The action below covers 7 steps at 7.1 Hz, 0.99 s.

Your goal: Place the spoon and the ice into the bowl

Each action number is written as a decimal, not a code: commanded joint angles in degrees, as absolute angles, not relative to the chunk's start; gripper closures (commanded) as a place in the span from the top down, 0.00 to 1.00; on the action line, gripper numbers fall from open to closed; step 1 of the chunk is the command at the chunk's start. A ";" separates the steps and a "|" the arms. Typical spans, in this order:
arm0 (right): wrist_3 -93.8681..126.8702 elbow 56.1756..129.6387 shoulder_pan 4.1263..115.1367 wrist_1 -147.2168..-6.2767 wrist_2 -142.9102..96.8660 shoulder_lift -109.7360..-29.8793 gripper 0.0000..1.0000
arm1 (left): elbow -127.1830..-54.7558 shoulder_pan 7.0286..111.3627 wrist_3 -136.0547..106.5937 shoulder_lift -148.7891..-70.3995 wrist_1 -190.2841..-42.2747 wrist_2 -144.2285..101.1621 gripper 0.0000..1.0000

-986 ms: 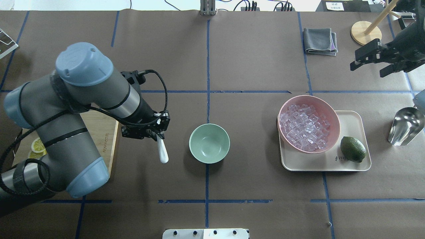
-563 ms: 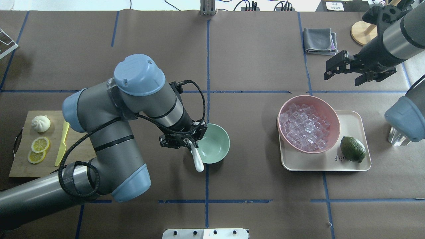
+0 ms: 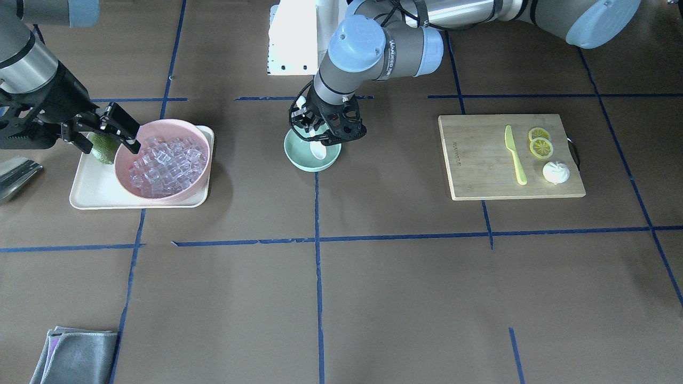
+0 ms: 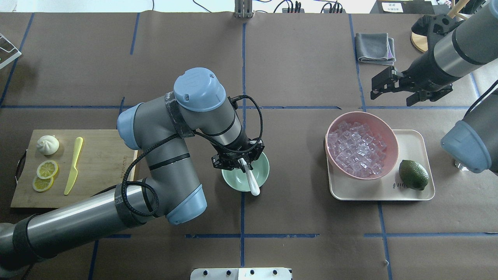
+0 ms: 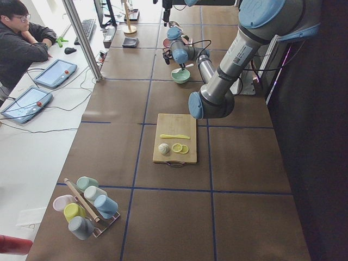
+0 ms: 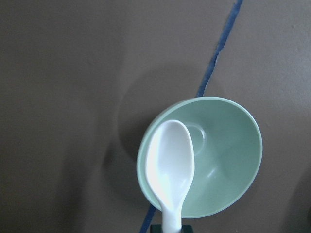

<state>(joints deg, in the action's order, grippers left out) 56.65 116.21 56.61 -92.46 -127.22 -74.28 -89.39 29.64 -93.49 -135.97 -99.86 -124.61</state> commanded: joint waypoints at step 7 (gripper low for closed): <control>61.70 115.76 47.30 -90.37 -119.64 -73.74 1.00 | -108.41 42.08 -78.99 -124.39 -83.55 -131.92 1.00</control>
<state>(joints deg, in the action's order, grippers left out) 61.31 116.09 49.43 -91.85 -121.96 -73.62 -103.43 39.13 -85.72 -127.37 -89.75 -131.22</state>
